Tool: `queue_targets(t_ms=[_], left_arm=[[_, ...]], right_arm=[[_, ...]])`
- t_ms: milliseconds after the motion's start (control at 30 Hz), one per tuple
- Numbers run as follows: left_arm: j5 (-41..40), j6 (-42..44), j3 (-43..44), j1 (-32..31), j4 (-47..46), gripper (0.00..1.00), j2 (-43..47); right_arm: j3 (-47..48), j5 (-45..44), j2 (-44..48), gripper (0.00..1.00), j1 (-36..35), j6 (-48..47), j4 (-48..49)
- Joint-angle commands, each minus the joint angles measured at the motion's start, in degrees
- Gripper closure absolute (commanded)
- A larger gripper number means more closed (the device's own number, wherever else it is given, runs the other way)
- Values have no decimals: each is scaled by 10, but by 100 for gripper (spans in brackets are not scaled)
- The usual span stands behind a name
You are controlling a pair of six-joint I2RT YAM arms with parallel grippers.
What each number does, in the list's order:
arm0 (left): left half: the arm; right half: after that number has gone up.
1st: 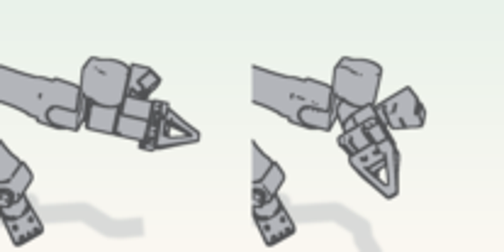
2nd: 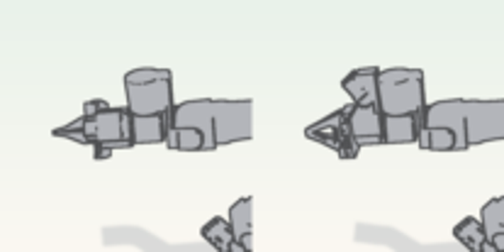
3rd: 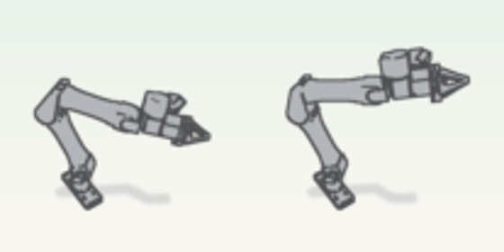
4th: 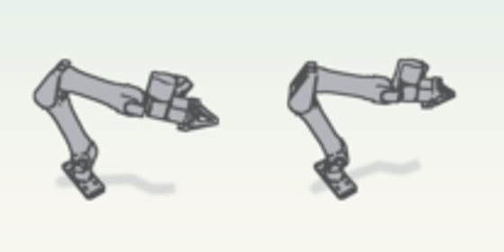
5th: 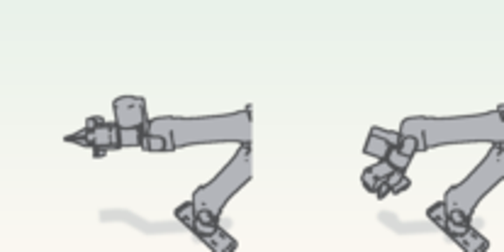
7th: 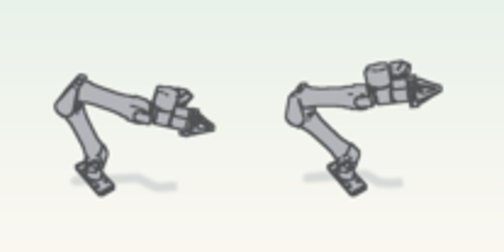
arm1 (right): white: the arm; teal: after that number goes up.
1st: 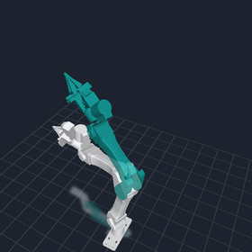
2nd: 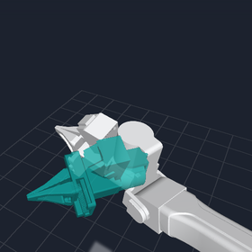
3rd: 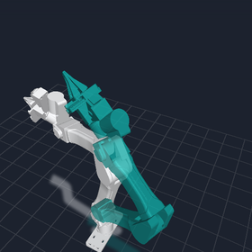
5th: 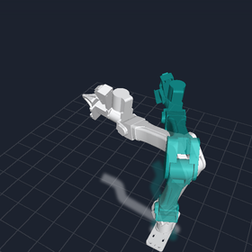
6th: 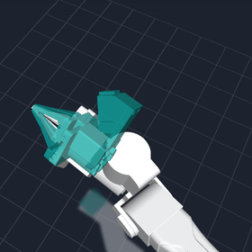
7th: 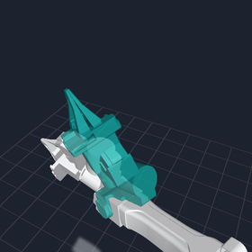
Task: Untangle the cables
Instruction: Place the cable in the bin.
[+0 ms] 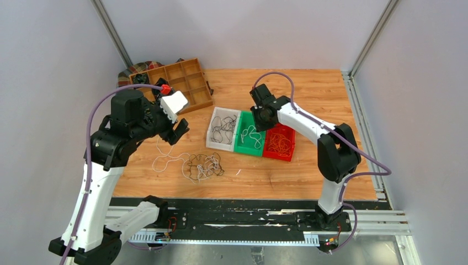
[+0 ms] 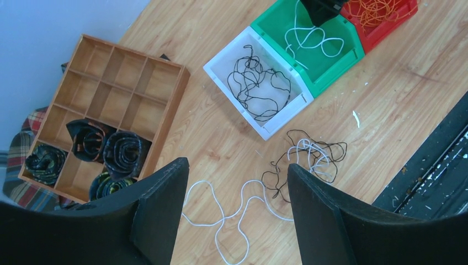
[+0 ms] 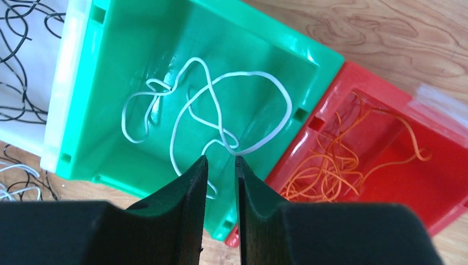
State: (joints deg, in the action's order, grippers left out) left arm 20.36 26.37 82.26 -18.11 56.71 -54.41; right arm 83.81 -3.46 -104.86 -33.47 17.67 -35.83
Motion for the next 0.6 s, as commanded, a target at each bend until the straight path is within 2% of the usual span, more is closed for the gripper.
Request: queue_targets(t_ms=[0, 333, 567], left_arm=[[-1, -2, 16, 3, -2, 29, 7], [-4, -2, 10, 4, -2, 30, 11], [-28, 22, -15, 7, 1, 27, 11]], right_arm=[[12, -21, -31, 76, -1, 6, 14], [55, -57, -84, 78, -38, -5, 23], [81, -91, -60, 76, -41, -24, 10]])
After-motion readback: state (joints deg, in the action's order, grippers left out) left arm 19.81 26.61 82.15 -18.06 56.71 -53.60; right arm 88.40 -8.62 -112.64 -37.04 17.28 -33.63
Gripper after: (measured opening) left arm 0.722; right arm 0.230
